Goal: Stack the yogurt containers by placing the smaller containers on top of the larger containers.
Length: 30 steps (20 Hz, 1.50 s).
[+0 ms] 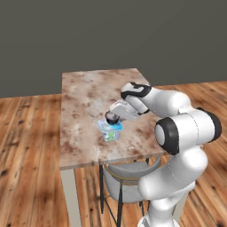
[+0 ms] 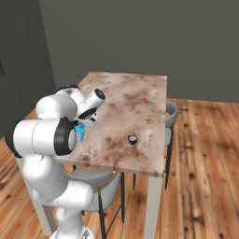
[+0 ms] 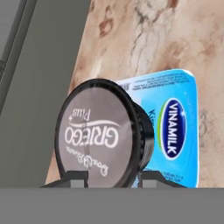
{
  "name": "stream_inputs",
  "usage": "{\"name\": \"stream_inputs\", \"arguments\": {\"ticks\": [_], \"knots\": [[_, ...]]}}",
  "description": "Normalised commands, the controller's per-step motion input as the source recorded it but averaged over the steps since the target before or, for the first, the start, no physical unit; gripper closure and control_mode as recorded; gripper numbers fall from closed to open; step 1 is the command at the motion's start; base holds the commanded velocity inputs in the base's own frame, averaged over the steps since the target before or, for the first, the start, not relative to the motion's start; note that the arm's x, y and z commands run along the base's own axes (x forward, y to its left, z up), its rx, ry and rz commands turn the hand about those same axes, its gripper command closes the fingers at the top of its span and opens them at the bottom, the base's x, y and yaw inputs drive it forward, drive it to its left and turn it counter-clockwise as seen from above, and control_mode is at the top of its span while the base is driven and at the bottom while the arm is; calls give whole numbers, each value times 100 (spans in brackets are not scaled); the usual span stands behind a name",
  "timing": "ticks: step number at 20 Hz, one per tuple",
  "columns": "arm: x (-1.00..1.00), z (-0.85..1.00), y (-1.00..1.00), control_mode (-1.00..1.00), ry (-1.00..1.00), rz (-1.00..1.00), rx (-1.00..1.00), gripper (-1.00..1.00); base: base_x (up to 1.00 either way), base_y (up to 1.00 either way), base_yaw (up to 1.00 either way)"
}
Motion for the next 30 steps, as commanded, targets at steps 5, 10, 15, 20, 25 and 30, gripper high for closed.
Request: {"name": "stream_inputs", "arguments": {"ticks": [5, 10, 15, 20, 25, 30], "knots": [[0, -7, 8, -100, -3, 0, 0, 100, 0, 0, 0], [0, -8, 0, -100, -1, 0, 0, 100, 0, 0, 0], [0, -11, 0, -100, -2, 0, 0, 100, 0, 0, 0], [0, -7, 0, -100, -2, 0, 0, 100, 0, 0, 0], [0, 0, 0, -100, 0, 0, 0, 100, 0, 0, 0], [0, -2, 0, -100, 0, 0, 0, 100, 0, 0, 0]]}}
